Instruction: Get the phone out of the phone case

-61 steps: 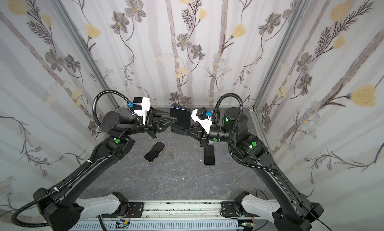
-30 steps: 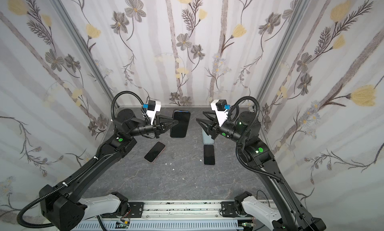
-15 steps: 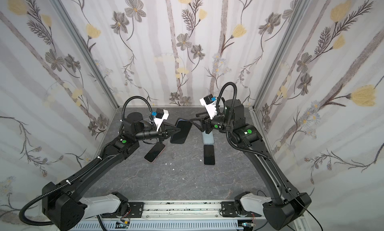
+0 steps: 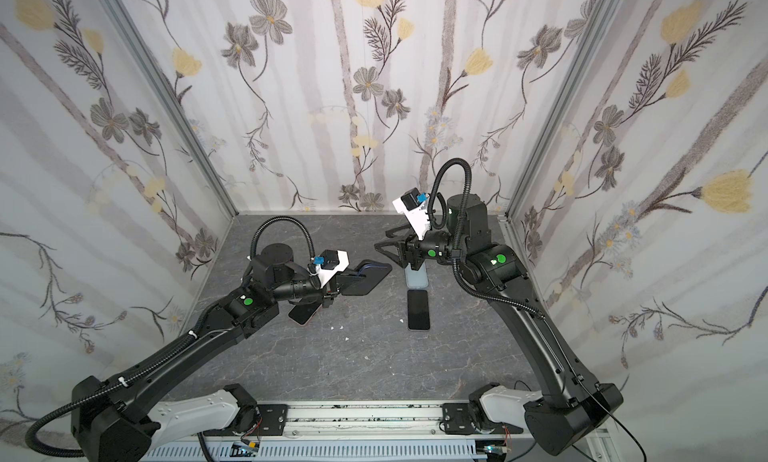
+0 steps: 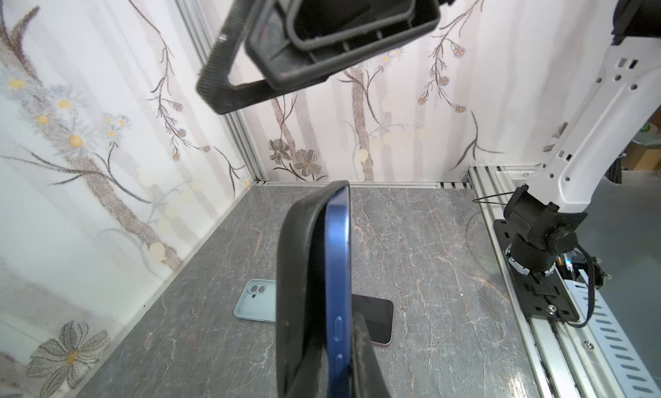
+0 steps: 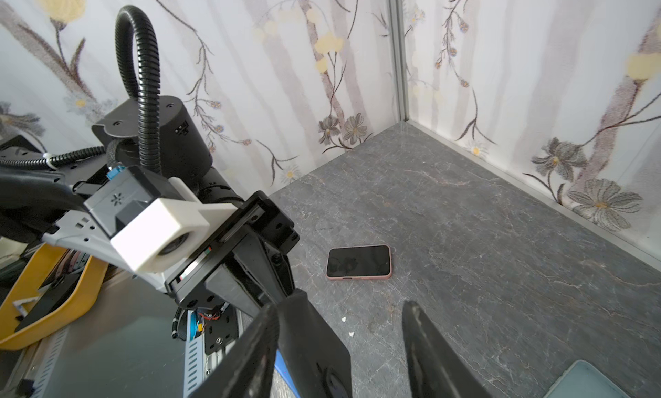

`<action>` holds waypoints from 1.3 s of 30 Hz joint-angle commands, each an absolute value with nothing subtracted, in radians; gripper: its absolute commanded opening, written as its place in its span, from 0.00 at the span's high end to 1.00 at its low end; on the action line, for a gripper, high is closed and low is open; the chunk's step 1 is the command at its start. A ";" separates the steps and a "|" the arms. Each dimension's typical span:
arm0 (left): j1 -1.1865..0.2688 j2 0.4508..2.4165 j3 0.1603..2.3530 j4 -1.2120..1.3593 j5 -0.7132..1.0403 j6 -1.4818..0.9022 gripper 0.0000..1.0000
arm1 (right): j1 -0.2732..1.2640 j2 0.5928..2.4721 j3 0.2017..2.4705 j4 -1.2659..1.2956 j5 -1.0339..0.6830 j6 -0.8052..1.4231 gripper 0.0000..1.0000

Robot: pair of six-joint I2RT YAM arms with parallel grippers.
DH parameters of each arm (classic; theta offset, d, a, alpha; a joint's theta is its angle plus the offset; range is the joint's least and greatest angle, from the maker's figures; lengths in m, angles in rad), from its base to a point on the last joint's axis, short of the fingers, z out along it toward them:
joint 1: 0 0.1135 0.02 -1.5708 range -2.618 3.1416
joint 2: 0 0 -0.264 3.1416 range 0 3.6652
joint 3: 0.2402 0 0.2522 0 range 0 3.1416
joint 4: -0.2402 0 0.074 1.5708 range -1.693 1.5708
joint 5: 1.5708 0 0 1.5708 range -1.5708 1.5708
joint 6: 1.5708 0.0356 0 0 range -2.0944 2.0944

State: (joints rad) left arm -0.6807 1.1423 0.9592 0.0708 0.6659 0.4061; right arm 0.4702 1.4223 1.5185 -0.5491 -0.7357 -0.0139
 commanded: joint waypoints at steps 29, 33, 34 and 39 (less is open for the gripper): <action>-0.695 1.135 0.965 0.117 0.702 0.511 1.00 | 0.541 1.500 1.589 -0.777 -0.633 -0.202 0.45; -0.695 1.134 0.963 0.117 0.702 0.511 1.00 | 0.541 1.503 1.590 -0.781 -0.617 -0.200 0.45; -0.695 1.133 0.962 0.117 0.702 0.511 1.00 | 0.541 1.503 1.589 -0.783 -0.618 -0.200 0.45; -0.695 1.132 0.957 0.117 0.699 0.510 1.00 | 0.544 1.496 1.588 -0.787 -0.757 -0.228 0.44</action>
